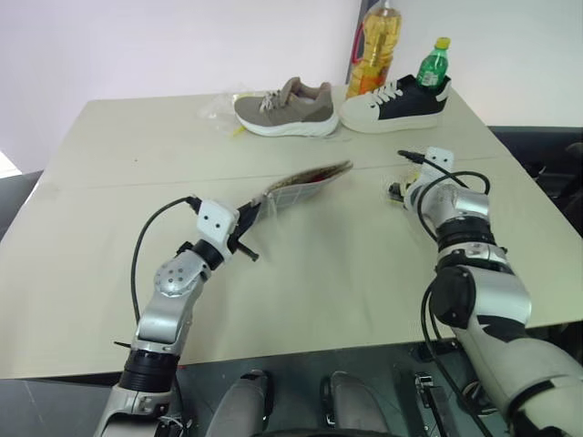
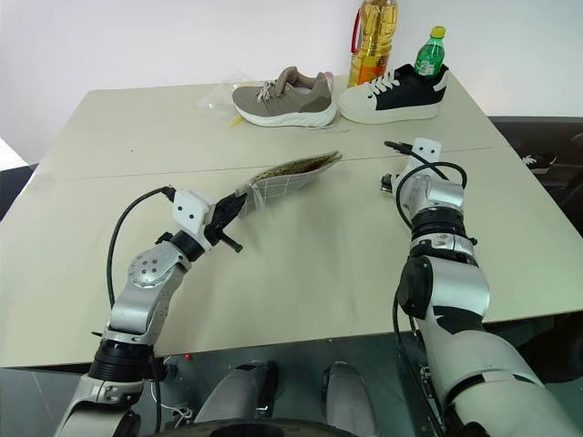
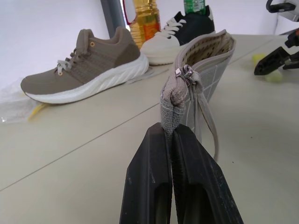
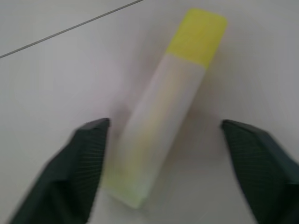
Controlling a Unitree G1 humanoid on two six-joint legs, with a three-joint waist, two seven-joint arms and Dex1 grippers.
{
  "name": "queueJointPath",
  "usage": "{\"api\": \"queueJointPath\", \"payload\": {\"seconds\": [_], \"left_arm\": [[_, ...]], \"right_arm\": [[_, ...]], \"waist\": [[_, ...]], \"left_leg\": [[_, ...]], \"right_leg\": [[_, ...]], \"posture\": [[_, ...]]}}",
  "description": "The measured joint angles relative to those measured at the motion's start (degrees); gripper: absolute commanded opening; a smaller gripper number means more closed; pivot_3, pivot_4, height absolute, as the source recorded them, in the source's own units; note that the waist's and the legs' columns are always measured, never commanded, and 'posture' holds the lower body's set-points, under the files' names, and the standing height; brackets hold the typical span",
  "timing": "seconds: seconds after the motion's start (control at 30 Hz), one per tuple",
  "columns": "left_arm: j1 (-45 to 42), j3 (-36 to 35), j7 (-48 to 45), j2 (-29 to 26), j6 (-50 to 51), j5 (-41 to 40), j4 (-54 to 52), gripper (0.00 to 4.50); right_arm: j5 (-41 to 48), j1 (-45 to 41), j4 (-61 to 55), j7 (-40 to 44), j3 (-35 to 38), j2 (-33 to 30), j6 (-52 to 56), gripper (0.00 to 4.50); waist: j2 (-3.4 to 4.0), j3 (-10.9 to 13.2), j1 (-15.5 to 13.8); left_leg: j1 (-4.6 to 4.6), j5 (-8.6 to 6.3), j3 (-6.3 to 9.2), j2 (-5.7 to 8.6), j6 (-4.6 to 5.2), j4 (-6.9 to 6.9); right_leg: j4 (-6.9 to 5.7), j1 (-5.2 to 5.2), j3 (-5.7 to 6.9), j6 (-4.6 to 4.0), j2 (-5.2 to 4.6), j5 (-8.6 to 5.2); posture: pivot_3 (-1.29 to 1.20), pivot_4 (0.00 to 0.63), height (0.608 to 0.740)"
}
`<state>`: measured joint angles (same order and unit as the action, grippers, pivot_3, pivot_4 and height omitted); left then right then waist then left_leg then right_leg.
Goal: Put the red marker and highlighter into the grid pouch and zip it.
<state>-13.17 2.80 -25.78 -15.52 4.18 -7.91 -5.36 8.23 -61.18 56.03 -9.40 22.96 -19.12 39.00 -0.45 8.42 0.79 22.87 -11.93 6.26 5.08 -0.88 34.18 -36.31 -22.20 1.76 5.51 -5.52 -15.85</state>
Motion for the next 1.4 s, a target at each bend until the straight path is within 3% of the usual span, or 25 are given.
{"api": "queueJointPath", "payload": {"seconds": [0.13,0.27,0.37,0.5,0.73,0.93,1.4], "left_arm": [[0.3,0.0,0.0,0.0,0.0,0.0,-0.2,0.00],[0.7,0.0,-0.1,0.0,0.0,0.0,-0.6,0.00],[0.8,0.1,-0.2,-0.2,0.0,0.0,-0.8,0.00],[1.0,0.2,-1.6,-1.5,0.1,-0.1,-1.4,0.00],[0.0,0.7,-4.2,-2.5,0.3,-0.3,-1.6,0.00],[-0.6,0.8,-5.8,-2.8,0.3,-0.3,-1.6,0.00],[-0.4,1.5,-8.4,-3.2,0.6,-0.3,-3.0,0.00]], "right_arm": [[1.2,0.1,-0.5,-1.4,0.2,0.0,0.8,0.83],[1.7,2.8,-5.9,-1.8,-0.1,-0.4,3.4,0.85],[0.7,8.6,-14.8,2.8,-5.0,-3.0,5.2,0.85],[-5.9,19.4,-34.8,20.5,-20.6,-16.1,-2.6,0.85],[-8.0,30.0,-55.5,45.2,-28.1,-31.0,-25.9,0.85],[-8.2,31.8,-57.4,53.2,-29.1,-31.7,-31.8,0.85],[-18.8,28.9,-54.3,58.4,-34.0,-31.9,-43.9,0.85]], "waist": [[0.01,0.0,-0.1],[0.01,0.0,-0.3],[0.03,0.0,-0.2],[0.23,0.0,0.1],[0.14,0.1,-0.1],[0.06,0.1,-0.5],[0.06,0.1,-1.5]], "left_leg": [[-0.05,0.00,0.00,0.01,0.00,0.00],[-0.03,-0.01,0.02,0.02,0.02,0.00],[0.04,-0.02,0.01,0.04,0.04,0.01],[0.12,-0.05,-0.06,0.04,0.09,0.02],[-0.35,-0.09,-0.06,-0.15,0.09,-0.01],[-0.37,-0.09,-0.03,-0.02,0.10,0.05],[-0.35,-0.11,-0.03,-0.01,0.09,0.01]], "right_leg": [[0.00,0.05,0.00,0.00,-0.01,0.00],[0.01,0.05,0.00,0.00,-0.02,0.00],[0.02,-0.01,-0.01,0.00,-0.02,0.00],[0.05,-0.11,-0.01,0.05,0.07,-0.01],[0.17,0.41,0.00,0.09,0.24,-0.06],[0.23,0.48,-0.01,0.09,-0.02,-0.06],[0.27,0.44,-0.02,0.08,-0.05,-0.06]], "posture": [[0.00,0.150,0.738],[0.00,0.150,0.738],[0.00,0.150,0.738],[0.00,0.150,0.738],[0.00,0.150,0.738],[0.00,0.150,0.738],[0.00,0.150,0.738]]}}
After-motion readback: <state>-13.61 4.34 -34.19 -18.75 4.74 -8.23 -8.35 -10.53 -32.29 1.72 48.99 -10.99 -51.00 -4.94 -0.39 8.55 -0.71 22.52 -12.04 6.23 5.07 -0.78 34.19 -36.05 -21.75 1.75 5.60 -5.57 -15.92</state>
